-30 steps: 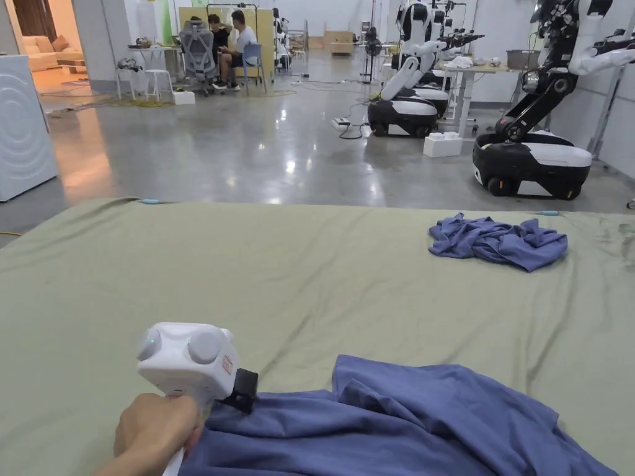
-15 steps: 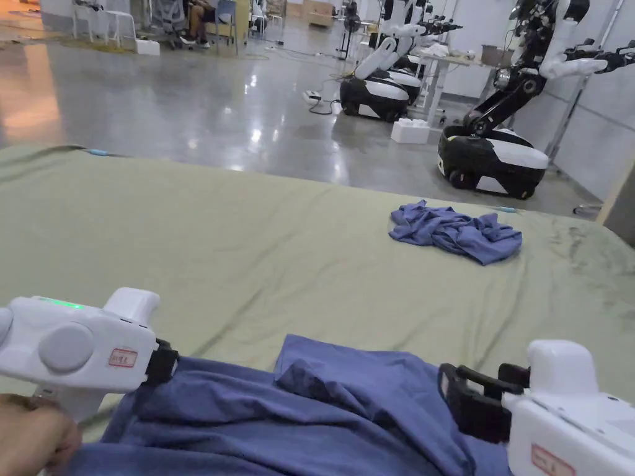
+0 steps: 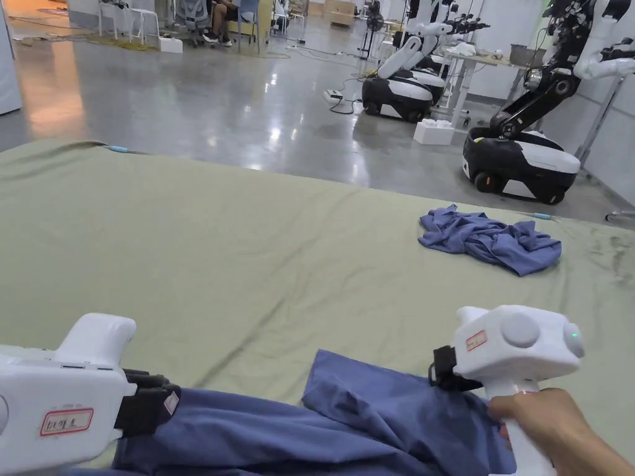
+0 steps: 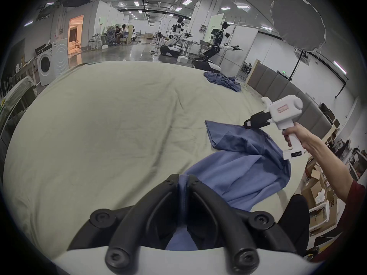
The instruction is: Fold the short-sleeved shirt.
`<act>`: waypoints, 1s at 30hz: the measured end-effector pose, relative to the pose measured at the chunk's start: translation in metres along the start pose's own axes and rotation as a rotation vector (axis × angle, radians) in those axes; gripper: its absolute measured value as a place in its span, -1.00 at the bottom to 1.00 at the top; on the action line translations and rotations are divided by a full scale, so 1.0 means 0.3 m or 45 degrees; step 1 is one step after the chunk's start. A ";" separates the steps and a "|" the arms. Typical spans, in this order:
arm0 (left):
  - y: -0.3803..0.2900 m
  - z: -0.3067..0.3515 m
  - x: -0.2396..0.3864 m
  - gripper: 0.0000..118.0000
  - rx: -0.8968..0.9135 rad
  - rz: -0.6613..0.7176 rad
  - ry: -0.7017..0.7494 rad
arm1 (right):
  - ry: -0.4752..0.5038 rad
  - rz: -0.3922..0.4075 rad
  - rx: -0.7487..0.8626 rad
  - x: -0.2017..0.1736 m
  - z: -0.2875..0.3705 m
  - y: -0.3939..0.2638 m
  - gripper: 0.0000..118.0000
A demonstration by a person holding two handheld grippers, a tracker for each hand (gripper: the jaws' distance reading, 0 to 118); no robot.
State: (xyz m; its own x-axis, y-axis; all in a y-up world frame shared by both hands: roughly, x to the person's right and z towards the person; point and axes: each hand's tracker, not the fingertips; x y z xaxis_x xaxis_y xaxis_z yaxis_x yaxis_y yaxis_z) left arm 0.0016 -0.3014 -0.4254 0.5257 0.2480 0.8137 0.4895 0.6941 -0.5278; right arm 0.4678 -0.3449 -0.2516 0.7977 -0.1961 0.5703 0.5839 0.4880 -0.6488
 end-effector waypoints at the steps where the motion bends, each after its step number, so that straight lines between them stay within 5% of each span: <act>1: 0.008 0.012 0.006 -0.87 0.028 -0.015 -0.002 | 0.014 0.029 0.058 -0.004 0.058 -0.010 -0.90; 4: 0.042 0.068 0.036 -0.87 0.081 -0.017 -0.024 | 0.021 0.102 0.266 -0.020 0.254 -0.056 -0.90; 11: 0.108 0.263 0.045 -0.87 0.256 0.027 -0.030 | 0.142 0.008 0.591 0.011 0.703 -0.188 -0.90; 14: 0.124 0.355 0.029 -0.87 0.333 0.032 0.013 | 0.071 -0.012 0.722 0.041 0.850 -0.261 -0.90; 20: 0.140 0.476 -0.056 -0.87 0.448 0.127 0.042 | 0.080 -0.155 0.806 0.142 0.984 -0.363 -0.90; 30: 0.296 0.515 -0.053 -0.88 0.475 0.106 0.070 | 0.084 -0.150 0.800 0.099 1.037 -0.257 -0.90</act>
State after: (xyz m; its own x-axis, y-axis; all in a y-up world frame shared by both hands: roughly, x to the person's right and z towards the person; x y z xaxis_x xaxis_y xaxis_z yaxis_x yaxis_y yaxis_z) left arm -0.0709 -0.1393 -0.4476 0.5948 0.2844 0.7519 0.1618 0.8738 -0.4585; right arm 0.3995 -0.1239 -0.0279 0.7528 -0.3208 0.5748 0.4844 0.8613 -0.1536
